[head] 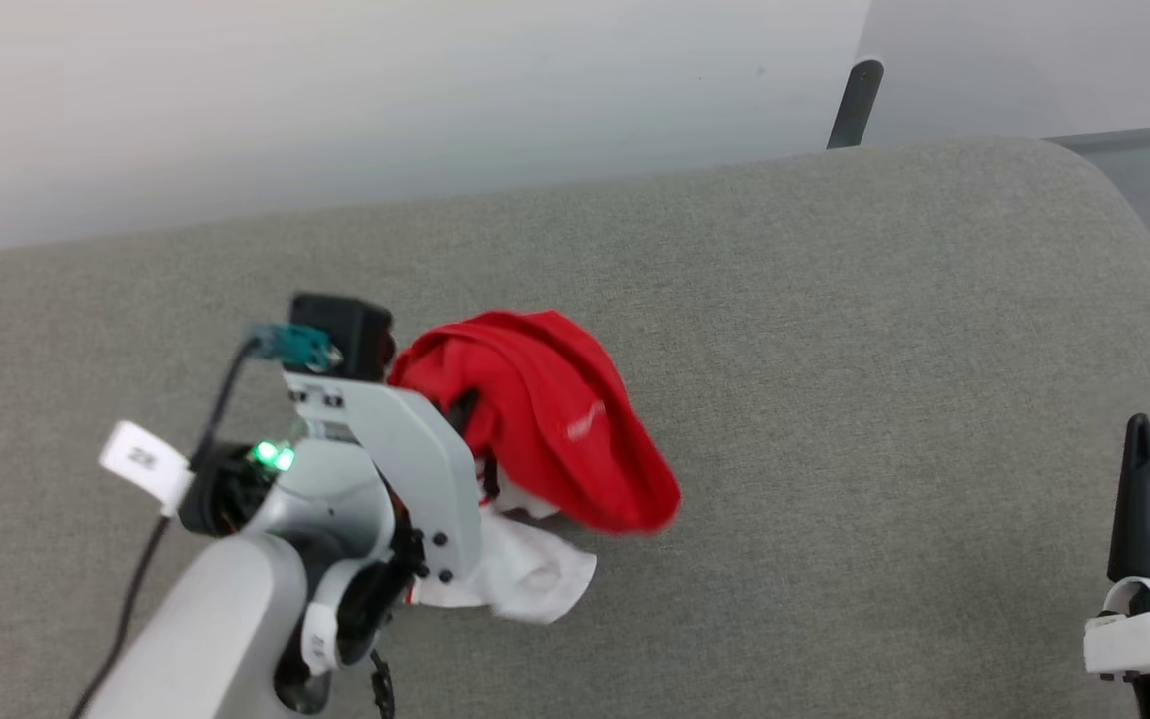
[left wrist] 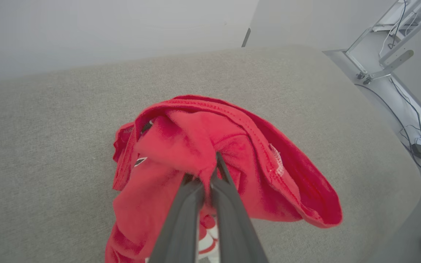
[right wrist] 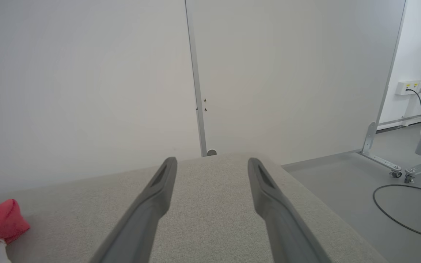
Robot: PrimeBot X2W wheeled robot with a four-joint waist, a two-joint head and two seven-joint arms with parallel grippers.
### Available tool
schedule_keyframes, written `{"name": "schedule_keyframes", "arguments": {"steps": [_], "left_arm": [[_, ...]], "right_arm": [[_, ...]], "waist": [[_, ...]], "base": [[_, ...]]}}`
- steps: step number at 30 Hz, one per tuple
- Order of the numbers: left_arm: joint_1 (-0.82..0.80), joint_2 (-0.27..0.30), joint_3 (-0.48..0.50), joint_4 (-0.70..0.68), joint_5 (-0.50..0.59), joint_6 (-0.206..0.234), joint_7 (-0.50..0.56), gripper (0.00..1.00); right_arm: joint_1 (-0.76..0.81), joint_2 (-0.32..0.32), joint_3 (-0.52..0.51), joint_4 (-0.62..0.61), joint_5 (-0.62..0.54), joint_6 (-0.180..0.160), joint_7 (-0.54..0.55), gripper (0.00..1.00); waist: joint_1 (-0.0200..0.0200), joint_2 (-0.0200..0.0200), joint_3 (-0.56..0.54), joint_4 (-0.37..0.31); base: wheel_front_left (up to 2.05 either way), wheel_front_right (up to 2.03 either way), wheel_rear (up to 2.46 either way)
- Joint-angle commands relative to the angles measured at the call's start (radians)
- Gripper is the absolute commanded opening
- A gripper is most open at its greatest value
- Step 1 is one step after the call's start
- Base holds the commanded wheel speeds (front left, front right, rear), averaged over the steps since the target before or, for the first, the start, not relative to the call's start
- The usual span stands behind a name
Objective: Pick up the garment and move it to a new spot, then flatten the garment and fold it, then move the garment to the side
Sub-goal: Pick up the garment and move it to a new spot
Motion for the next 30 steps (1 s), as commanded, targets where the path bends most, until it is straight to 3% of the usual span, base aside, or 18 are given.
{"name": "schedule_keyframes", "arguments": {"steps": [1, 7, 8, 10, 12, 13, 21, 30], "left_arm": [[0.011, -0.003, -0.004, 0.009, -0.002, -0.008, -0.005, 0.00], [0.038, -0.020, -0.037, 0.100, -0.029, -0.051, -0.019, 0.00], [0.040, -0.025, -0.037, 0.112, -0.040, -0.056, -0.020, 0.11], [0.034, -0.029, -0.039, 0.130, -0.046, -0.068, -0.026, 0.47], [0.018, -0.029, -0.038, 0.134, -0.053, -0.082, -0.033, 0.94], [0.013, -0.026, -0.034, 0.135, -0.054, -0.087, -0.037, 1.00], [0.024, 0.008, 0.017, 0.097, -0.076, -0.118, -0.090, 1.00], [0.104, 0.044, 0.099, 0.077, -0.080, -0.175, -0.293, 1.00]], "right_arm": [[-0.010, 0.003, 0.003, 0.005, 0.009, 0.000, -0.006, 1.00], [-0.020, 0.003, 0.018, 0.032, 0.014, 0.001, -0.015, 1.00], [-0.021, 0.003, 0.020, 0.035, 0.015, 0.001, -0.016, 1.00], [-0.021, 0.003, 0.024, 0.040, 0.015, 0.001, -0.017, 1.00], [-0.017, 0.003, 0.028, 0.043, 0.009, 0.001, -0.016, 1.00], [-0.015, 0.003, 0.030, 0.044, 0.006, 0.000, -0.015, 1.00], [0.016, 0.002, 0.065, 0.045, -0.016, 0.000, 0.002, 1.00], [0.044, 0.002, 0.098, 0.030, -0.029, 0.000, 0.029, 1.00]], "waist": [[0.0000, 0.0000, 0.003, -0.001], [0.0000, 0.0000, 0.002, 0.003], [0.0000, 0.0000, 0.000, 0.005], [0.0000, 0.0000, -0.008, 0.010], [0.0000, 0.0000, -0.019, 0.017], [0.0000, 0.0000, -0.026, 0.021], [0.0000, 0.0000, -0.095, 0.065], [0.0000, 0.0000, -0.143, 0.138]], "base": [[0.00, 0.00, 0.00], [0.00, 0.00, 0.00], [0.00, 0.00, 0.00], [0.00, 0.00, 0.00], [0.00, 0.00, 0.00], [0.00, 0.00, 0.00], [0.00, 0.00, 0.00], [0.00, 0.00, 0.00]]}}
